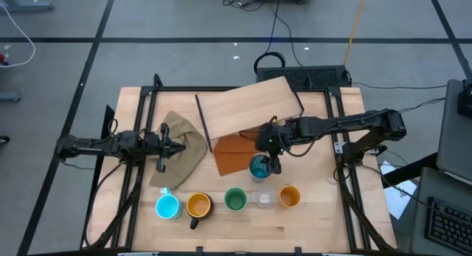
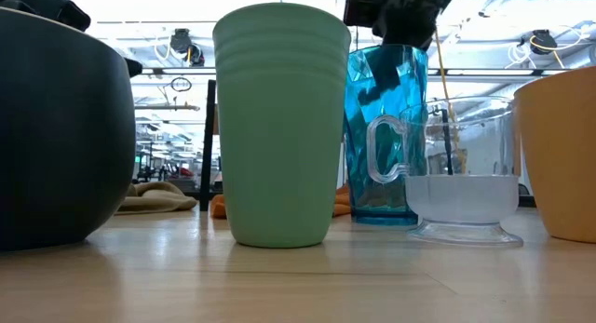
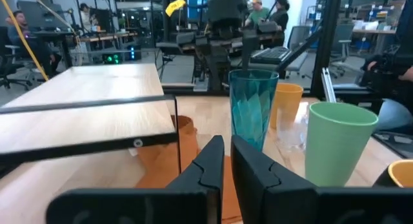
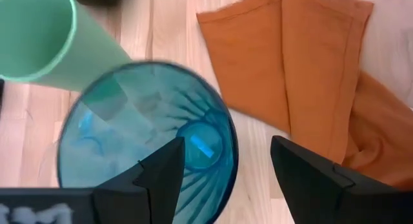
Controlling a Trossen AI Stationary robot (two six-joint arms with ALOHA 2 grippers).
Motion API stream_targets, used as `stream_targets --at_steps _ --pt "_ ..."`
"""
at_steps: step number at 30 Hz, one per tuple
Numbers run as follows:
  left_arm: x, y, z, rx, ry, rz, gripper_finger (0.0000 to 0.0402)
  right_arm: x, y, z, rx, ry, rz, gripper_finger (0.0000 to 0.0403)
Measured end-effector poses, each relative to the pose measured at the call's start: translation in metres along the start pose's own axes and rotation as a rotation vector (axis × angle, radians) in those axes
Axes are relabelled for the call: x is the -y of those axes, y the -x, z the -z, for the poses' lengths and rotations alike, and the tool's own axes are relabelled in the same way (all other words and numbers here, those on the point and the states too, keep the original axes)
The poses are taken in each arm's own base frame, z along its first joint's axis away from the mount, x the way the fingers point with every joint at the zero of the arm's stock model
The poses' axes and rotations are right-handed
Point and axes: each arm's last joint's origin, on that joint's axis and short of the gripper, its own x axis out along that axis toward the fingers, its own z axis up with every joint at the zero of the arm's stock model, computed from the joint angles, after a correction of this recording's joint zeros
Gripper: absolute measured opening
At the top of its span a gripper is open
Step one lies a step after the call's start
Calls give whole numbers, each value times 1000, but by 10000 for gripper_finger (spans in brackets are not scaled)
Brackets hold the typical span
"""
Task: Stack small to large cups/mugs on shelf
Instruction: Put the blue glass on the shelf
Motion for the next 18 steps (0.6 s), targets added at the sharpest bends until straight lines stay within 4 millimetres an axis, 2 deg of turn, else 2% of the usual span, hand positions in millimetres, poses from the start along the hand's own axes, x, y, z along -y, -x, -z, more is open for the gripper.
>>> stream_targets --at_steps 18 --pt "0 -3 2 -22 20 -2 31 0 0 -1 7 -3 -1 211"
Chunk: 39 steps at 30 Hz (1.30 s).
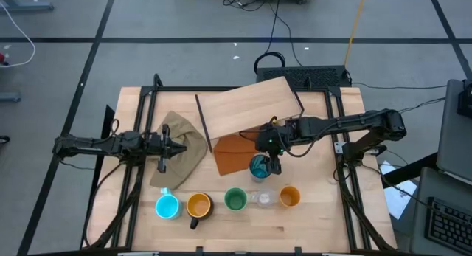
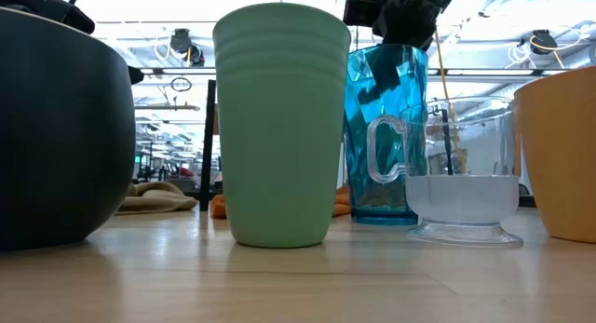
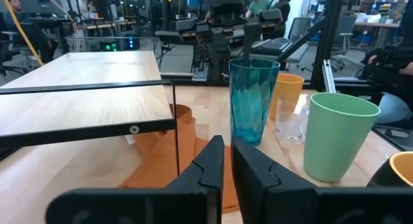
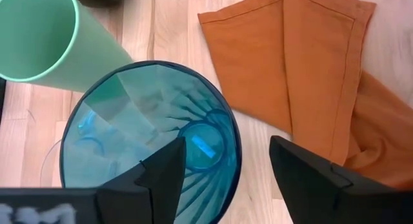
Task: Stack small to large cups/mugs on shelf
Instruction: Put the blue glass on the shelf
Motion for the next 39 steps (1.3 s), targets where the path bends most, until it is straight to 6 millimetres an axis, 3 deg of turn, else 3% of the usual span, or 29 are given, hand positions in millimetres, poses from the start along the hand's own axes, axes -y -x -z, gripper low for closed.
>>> stream_targets --at_steps 5,16,30,33,39 --pt "0 0 0 2 2 -1 31 0 0 0 0 0 0 168" --pt "0 0 -1 7 2 -1 31 0 0 1 -10 2 -4 10" --pt "0 0 -1 9 2 -1 31 -1 3 0 11 -49 -3 2" --pt "0 0 -1 13 2 0 31 -3 16 -4 59 -30 15 2" --pt "0 0 -2 21 2 -2 31 -6 61 -11 227 23 110 1"
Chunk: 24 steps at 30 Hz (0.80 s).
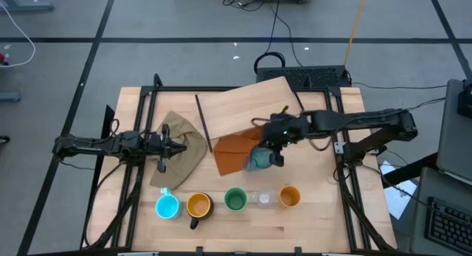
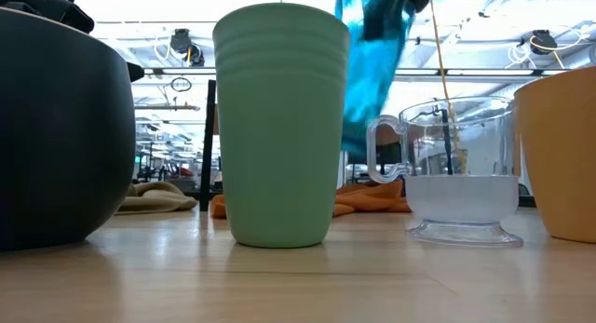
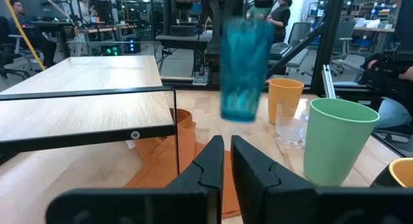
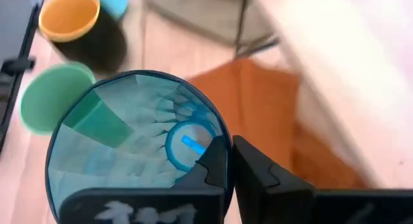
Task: Stack small to large cups/mugs on shelf
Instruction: Put the blue glass on the shelf
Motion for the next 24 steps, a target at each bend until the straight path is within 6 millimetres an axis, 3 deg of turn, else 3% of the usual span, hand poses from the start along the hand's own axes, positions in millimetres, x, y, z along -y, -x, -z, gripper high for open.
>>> stream_targets --at_steps 11,24 --pt "0 0 0 3 4 0 31 5 65 -13 318 109 190 1" --pt "0 0 -1 4 4 1 31 9 76 -24 436 226 351 0"
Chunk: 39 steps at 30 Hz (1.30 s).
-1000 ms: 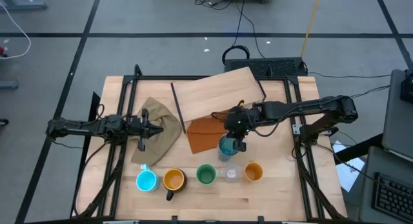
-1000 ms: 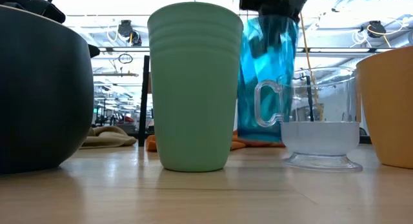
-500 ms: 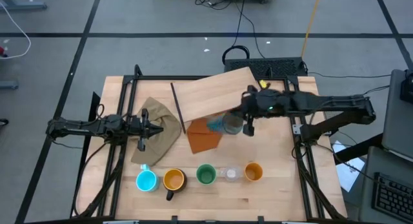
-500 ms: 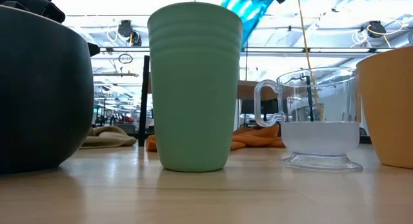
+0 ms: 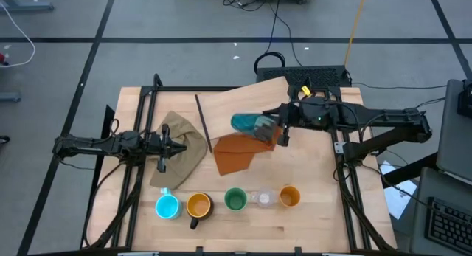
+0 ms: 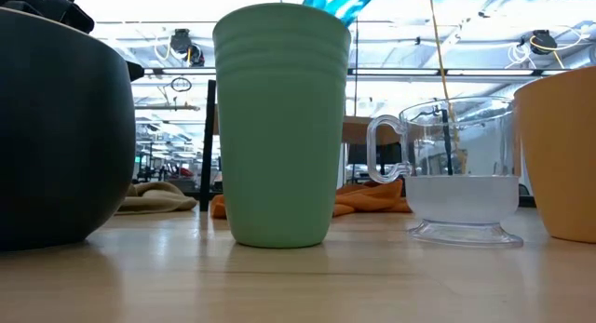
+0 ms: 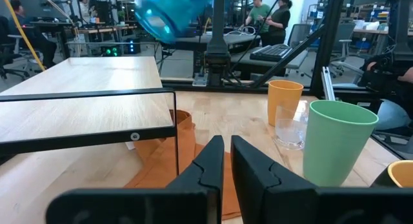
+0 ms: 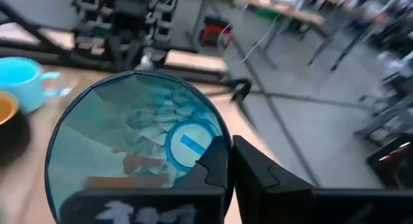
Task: Stack small to large cups/mugs on shelf
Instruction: Put the blue glass on the shelf
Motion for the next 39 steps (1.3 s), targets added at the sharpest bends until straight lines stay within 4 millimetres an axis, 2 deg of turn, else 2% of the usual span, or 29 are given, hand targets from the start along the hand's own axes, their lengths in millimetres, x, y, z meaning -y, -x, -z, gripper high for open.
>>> stream_targets --at_steps 8,20,24,34,39 --pt "0 0 0 0 20 1 31 13 0 -5 35 56 162 0" --pt "0 0 0 0 26 1 31 14 2 -6 44 31 156 0" --pt "0 0 0 0 26 1 31 14 10 -6 71 -53 67 0" --pt "0 0 0 0 18 -2 31 18 46 -2 75 -277 -139 0" --pt "0 0 0 0 19 -5 31 21 57 -3 -4 -371 -182 0"
